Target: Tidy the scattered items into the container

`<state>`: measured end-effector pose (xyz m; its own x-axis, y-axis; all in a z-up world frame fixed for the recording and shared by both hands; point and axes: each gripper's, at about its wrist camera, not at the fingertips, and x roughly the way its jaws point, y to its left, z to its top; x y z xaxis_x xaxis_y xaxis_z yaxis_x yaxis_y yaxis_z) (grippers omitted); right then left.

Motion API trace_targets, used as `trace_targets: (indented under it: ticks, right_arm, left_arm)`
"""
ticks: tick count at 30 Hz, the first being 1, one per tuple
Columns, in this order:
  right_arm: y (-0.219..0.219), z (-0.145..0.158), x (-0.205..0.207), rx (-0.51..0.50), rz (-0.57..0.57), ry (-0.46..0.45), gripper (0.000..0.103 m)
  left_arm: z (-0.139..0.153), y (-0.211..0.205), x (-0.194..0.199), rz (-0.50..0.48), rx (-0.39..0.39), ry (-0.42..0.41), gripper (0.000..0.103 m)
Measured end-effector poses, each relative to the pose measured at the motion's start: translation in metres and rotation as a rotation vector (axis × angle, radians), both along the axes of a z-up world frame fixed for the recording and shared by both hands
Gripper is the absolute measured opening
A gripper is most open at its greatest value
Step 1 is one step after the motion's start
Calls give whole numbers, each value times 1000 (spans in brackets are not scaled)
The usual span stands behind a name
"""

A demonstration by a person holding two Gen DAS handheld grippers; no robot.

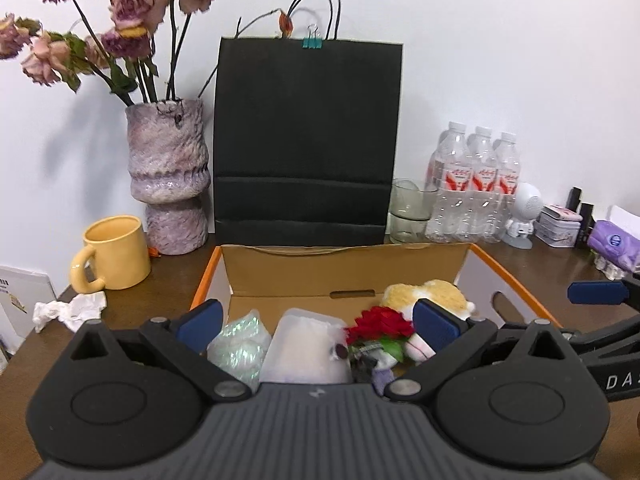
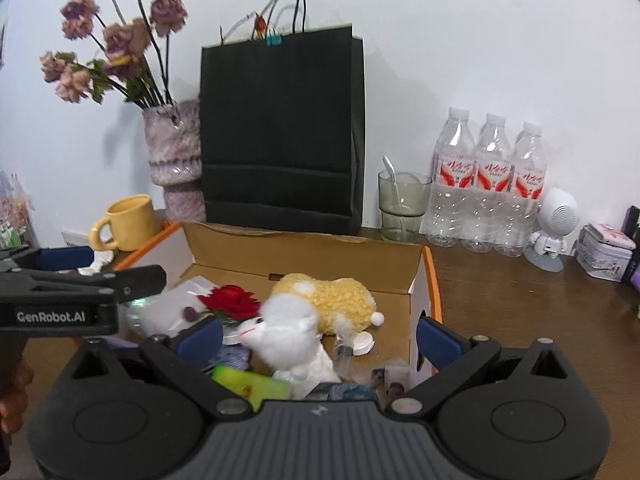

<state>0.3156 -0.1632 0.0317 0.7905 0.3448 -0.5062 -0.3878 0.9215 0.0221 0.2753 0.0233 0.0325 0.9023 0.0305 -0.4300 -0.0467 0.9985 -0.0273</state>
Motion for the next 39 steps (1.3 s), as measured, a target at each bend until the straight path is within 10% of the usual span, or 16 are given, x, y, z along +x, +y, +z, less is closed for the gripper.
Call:
trace_targets:
  ticks: [20,39]
  right_arm:
    - [-24,40,-177,22,-35,-35,103]
    - [-31,27,-199,24,-72,-10,103]
  left_arm:
    - [32,-38,-159,15,72,7,103]
    - [24,-43,-184,45,55,19,103]
